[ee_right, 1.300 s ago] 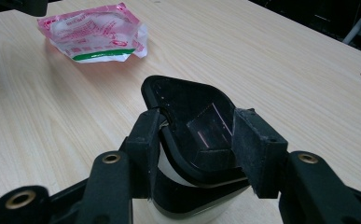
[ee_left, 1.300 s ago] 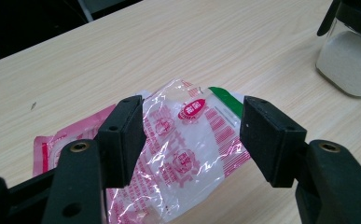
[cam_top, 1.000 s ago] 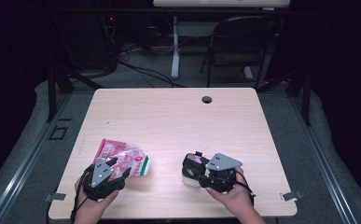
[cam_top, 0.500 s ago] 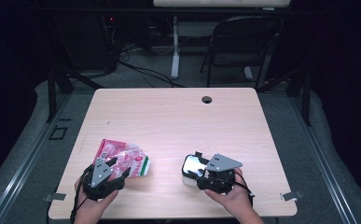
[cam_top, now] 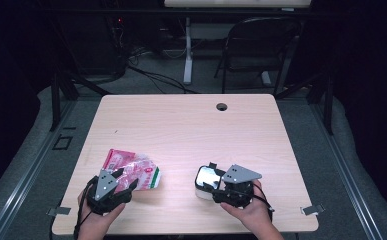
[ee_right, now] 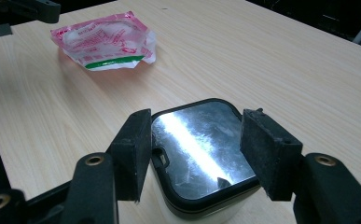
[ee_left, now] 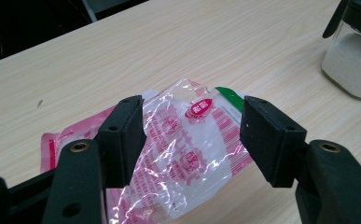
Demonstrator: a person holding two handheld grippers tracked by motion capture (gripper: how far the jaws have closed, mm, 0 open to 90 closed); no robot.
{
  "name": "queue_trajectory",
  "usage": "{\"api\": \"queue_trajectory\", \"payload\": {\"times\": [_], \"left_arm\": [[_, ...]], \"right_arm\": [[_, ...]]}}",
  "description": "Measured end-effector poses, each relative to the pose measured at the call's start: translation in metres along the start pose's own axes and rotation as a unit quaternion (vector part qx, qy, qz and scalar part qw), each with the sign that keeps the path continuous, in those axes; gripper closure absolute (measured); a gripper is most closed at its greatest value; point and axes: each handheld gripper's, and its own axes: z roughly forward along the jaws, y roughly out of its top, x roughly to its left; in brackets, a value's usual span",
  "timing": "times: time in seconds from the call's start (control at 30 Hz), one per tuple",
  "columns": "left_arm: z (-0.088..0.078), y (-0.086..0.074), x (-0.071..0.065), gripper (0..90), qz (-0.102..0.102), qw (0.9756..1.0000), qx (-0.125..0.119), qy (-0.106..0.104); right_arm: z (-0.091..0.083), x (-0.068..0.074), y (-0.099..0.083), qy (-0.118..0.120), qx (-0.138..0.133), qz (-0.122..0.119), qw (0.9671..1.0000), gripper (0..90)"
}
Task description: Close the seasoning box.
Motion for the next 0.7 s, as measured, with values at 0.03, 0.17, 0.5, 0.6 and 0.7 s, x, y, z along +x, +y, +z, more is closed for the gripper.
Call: {"api": "queue_trajectory", "payload": {"times": [0.03,0.17,0.5,0.6,0.7], "left_arm": [[0.0,0.0,0.001,40.0,-0.002,1.0,-0.001,0.001],[-0.002,0.0,0.003,40.0,-0.005,1.0,-0.001,0.003],[-0.001,-0.003,0.009,40.0,-0.013,0.9999,0.0,0.01],[0.0,-0.004,0.011,40.0,-0.016,0.9998,0.0,0.012],[0.0,-0.005,0.013,40.0,-0.018,0.9997,0.004,0.015]], "right_arm": [[-0.001,-0.001,0.0,-0.001,0.0,0.001,1.0,43.5],[-0.003,-0.004,0.0,-0.002,0.001,0.009,1.0,43.8],[-0.012,-0.018,-0.008,-0.024,-0.008,0.035,0.9991,44.0],[-0.015,-0.024,-0.011,-0.031,-0.012,0.046,0.9984,44.3],[-0.017,-0.029,-0.016,-0.04,-0.017,0.057,0.9975,44.9]]}}
